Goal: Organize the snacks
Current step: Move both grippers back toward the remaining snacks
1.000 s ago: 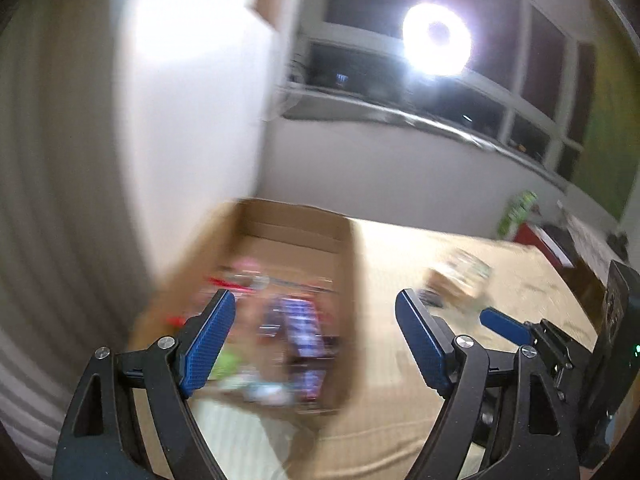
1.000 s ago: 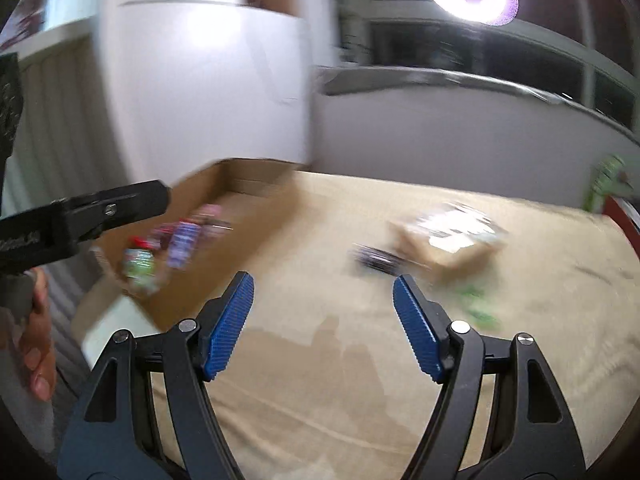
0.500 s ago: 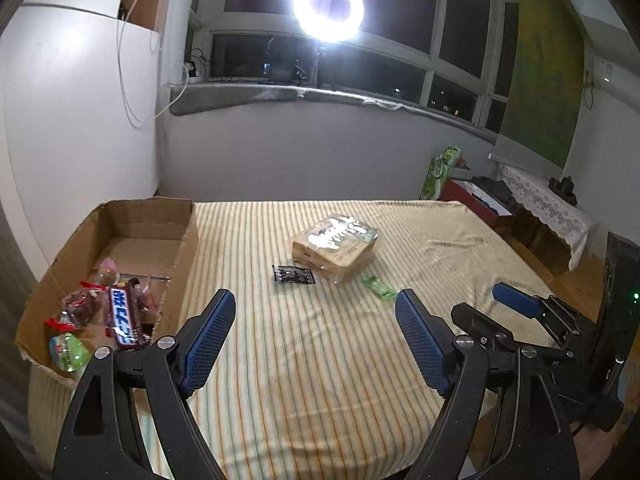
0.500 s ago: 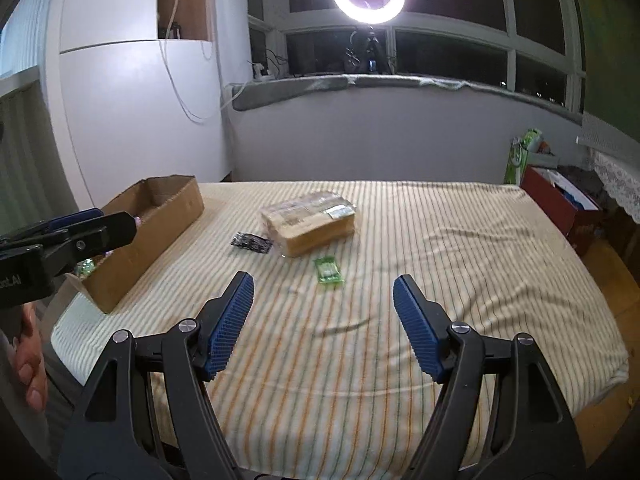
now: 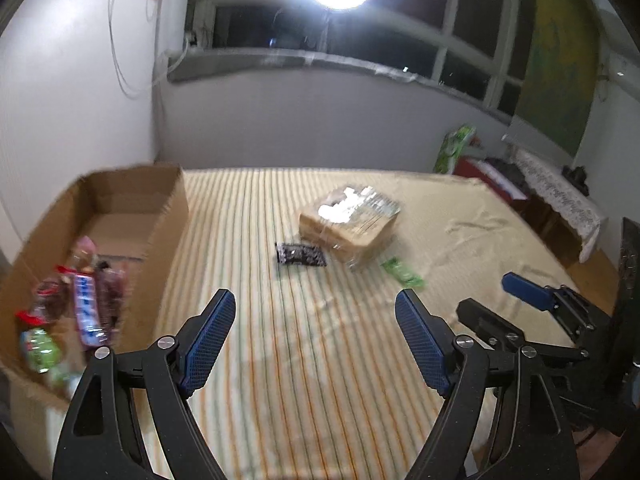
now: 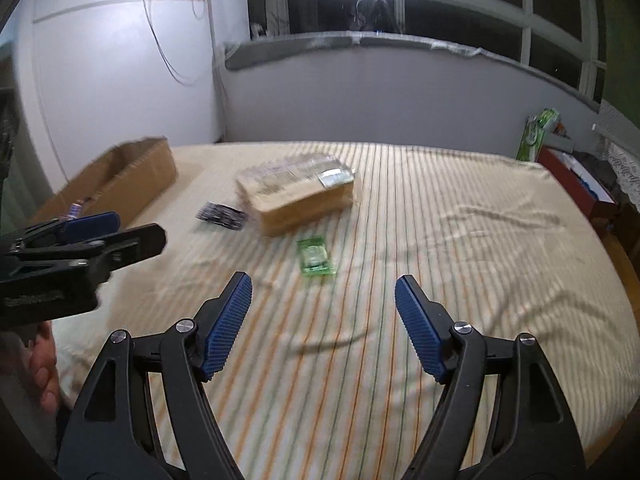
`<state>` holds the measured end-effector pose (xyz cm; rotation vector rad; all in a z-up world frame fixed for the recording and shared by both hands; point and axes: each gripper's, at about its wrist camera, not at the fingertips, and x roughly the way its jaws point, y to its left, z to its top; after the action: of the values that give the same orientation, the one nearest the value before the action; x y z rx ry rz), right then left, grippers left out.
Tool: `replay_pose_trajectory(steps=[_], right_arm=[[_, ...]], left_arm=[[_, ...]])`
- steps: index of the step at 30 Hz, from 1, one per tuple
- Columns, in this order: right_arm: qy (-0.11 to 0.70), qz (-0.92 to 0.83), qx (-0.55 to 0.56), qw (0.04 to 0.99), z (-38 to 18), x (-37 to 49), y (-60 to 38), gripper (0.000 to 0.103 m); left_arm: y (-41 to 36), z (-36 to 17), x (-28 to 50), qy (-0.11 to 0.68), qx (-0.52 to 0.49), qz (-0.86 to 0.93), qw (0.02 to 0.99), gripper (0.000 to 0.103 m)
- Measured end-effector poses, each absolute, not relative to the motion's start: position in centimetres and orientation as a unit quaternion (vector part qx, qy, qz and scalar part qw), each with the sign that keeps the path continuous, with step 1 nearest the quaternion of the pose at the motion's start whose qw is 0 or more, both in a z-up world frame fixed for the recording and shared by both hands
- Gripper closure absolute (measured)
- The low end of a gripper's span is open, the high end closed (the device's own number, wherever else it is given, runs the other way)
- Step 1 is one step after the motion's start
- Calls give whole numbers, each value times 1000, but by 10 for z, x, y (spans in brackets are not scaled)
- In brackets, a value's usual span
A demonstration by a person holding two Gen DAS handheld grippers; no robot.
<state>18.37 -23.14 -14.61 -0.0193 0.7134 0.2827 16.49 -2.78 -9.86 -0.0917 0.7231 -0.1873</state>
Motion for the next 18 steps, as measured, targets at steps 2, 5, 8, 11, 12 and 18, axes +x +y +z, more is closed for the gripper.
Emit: replay_pose_trajectory(steps=[2, 5, 8, 11, 12, 18], right_arm=[[370, 134, -20, 919, -157, 207, -229, 26], [393, 131, -32, 909, -166, 233, -226, 26], [409, 142, -42, 900, -170, 246, -220, 26], [424, 155, -53, 891, -175, 255, -212, 26], [425, 156, -54, 890, -176, 255, -211, 26], [430, 160, -44, 887, -178, 255, -212, 26]], left_arm=[[-31, -112, 189, 374, -45, -81, 923, 21], [-35, -135, 227, 413, -45, -62, 907, 21], [-35, -150, 251, 441, -47, -50, 895, 21], [-39, -150, 258, 439, -44, -56, 895, 21], [-42, -150, 259, 441, -40, -57, 895, 21], [-49, -154, 268, 443, -15, -43, 895, 21]])
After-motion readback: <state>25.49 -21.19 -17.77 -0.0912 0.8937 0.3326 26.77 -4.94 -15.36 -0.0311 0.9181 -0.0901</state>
